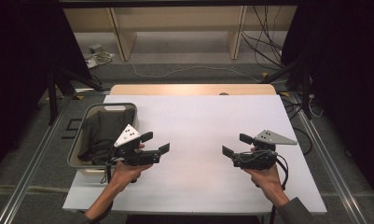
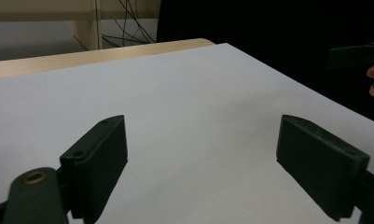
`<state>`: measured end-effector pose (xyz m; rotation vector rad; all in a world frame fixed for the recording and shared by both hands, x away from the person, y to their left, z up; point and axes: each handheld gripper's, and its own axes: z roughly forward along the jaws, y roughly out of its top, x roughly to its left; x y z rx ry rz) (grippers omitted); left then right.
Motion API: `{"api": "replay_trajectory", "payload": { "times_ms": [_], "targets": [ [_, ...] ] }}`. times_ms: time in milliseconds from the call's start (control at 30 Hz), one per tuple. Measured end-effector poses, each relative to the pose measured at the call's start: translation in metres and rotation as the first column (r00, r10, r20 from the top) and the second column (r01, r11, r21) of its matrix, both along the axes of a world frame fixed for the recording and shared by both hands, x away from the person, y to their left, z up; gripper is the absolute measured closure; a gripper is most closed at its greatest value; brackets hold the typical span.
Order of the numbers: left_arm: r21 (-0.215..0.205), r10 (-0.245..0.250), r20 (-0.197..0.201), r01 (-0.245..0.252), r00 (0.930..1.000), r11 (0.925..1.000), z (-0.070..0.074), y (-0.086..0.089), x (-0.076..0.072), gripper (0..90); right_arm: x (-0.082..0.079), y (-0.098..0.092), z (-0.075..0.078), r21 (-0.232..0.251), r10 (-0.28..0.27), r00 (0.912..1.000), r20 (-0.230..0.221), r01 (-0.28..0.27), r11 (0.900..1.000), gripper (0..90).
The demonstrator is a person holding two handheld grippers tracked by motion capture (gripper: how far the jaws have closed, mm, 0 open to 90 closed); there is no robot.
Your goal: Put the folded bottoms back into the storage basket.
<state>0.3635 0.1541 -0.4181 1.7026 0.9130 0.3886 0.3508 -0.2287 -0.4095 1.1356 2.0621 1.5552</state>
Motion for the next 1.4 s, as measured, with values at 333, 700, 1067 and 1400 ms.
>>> {"api": "replay_trajectory", "payload": {
  "times_ms": [333,700,1067,1400],
  "targets": [
    [-0.012,-0.039,0.016,0.039,0.9991,0.9992,-0.005,0.004,-0.019,16.1,-0.014,-0.010,-0.007,0.015,-0.008,1.0000,-0.001,0.008,1.000,12.6],
    [0.015,-0.075,-0.014,0.075,0.9971,0.9971,-0.012,0.001,-0.031,15.6,-0.028,-0.013,-0.012,0.003,-0.021,0.9998,0.001,0.021,1.000,12.7],
    [0.091,-0.059,0.017,0.057,0.9981,0.9942,-0.018,-0.004,-0.042,15.3,-0.037,-0.016,-0.014,0.004,-0.027,0.9996,0.008,0.027,1.000,12.7],
    [0.023,-0.030,0.046,0.029,0.9985,0.9993,-0.013,0.003,-0.040,13.9,-0.037,-0.015,-0.013,-0.001,-0.030,0.9990,0.032,0.031,1.000,12.8]
  ]
}}
